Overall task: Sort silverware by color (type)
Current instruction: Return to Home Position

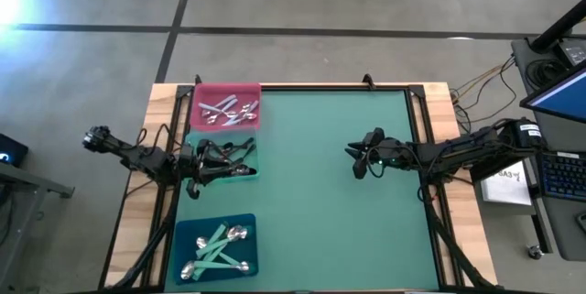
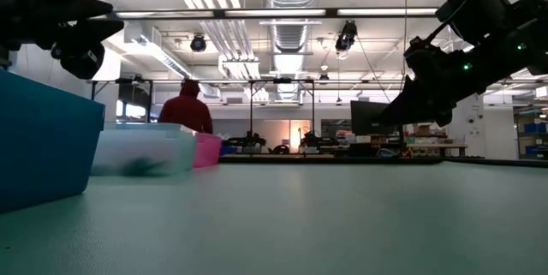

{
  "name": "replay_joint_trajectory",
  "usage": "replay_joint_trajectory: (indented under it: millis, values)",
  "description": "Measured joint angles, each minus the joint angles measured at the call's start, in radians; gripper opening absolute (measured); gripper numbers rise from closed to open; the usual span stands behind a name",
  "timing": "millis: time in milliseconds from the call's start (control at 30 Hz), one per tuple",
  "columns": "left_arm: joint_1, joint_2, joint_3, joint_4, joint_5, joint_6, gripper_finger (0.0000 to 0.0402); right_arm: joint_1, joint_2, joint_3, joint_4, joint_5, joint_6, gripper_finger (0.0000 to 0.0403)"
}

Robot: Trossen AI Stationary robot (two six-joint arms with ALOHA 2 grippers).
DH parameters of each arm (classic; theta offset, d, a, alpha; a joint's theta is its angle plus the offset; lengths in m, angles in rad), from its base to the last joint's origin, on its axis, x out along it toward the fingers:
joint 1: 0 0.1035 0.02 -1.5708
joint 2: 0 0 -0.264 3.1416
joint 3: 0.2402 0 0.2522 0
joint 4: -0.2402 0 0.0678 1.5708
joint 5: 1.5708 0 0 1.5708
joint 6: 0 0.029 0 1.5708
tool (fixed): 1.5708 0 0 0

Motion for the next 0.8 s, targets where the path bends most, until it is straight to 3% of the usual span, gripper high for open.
replay_joint_trajectory:
  millis: [233, 800]
  values:
    - [0.000, 0.004, 0.000, 0.001, 0.000, 0.000, 0.0114, 0.000, -0.048, -0.006, -0.001, 0.000, -0.003, 0.0098]
    - [0.000, 0.007, 0.001, 0.002, 0.000, 0.000, 0.0114, -0.002, -0.322, -0.130, -0.001, 0.008, -0.091, 0.0098]
